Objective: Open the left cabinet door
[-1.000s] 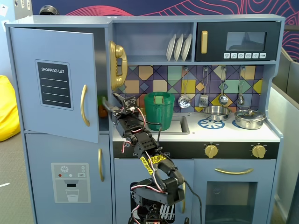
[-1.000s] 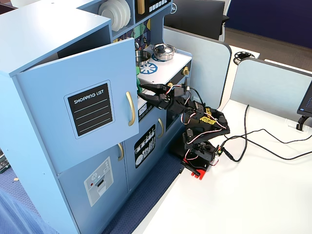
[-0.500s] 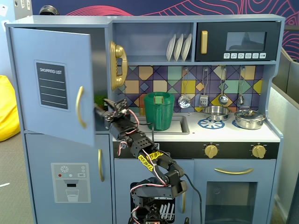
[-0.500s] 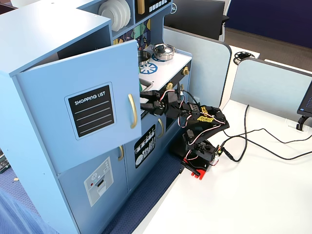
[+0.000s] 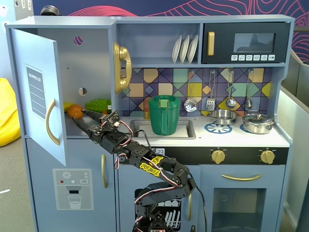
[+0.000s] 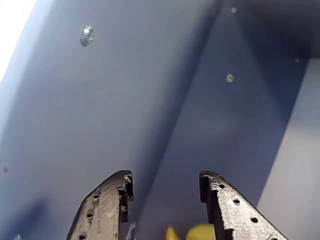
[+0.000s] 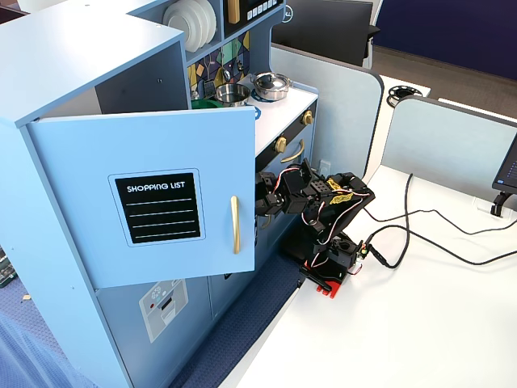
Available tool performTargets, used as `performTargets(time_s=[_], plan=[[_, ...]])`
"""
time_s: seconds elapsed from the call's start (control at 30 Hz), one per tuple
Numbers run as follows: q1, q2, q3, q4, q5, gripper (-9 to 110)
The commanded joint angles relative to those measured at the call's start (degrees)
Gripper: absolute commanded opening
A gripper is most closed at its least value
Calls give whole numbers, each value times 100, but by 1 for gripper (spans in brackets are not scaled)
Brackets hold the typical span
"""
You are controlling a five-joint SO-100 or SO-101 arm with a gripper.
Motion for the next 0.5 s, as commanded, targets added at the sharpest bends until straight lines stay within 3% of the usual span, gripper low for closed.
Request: performTargets(time_s=[0.0,0.13,0.23,0.47], plan=[[1354,299,237,-44,492,7],[3287,694,923,580,1362,7],[4430,1310,1345,2259,1652,10],[5766,2382,2382,5221,2320,7]])
